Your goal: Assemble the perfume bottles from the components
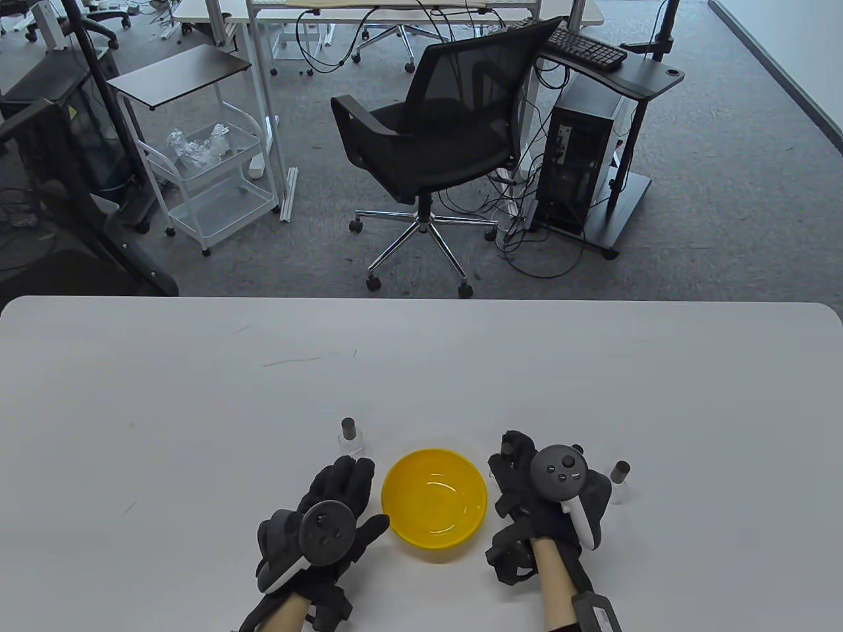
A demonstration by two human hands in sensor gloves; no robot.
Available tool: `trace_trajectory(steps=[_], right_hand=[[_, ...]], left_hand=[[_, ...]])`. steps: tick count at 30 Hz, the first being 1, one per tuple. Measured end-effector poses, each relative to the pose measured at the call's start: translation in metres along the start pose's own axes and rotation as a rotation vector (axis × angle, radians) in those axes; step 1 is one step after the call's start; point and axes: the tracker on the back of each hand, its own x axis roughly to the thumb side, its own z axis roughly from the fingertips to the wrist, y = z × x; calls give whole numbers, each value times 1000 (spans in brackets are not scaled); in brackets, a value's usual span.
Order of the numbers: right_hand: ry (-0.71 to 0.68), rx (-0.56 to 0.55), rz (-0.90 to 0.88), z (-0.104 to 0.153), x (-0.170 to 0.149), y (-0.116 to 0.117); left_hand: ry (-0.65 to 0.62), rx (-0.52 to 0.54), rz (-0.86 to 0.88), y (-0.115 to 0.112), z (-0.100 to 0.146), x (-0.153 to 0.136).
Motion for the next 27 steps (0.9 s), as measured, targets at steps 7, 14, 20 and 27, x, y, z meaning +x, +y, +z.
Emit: trace_trajectory(steps=[7, 14, 20, 27], right_hand=[[15, 97, 1, -10, -4, 15], [3, 103, 13, -9, -2, 18], [-64, 47, 91, 0, 7, 5], [-175, -48, 186, 23, 20, -15]], left_hand=[[18, -20, 9, -4, -1, -5], [29, -24, 18, -4, -1, -7], [34, -23, 22, -3, -1, -8], [32, -22, 24, -4, -2, -8]])
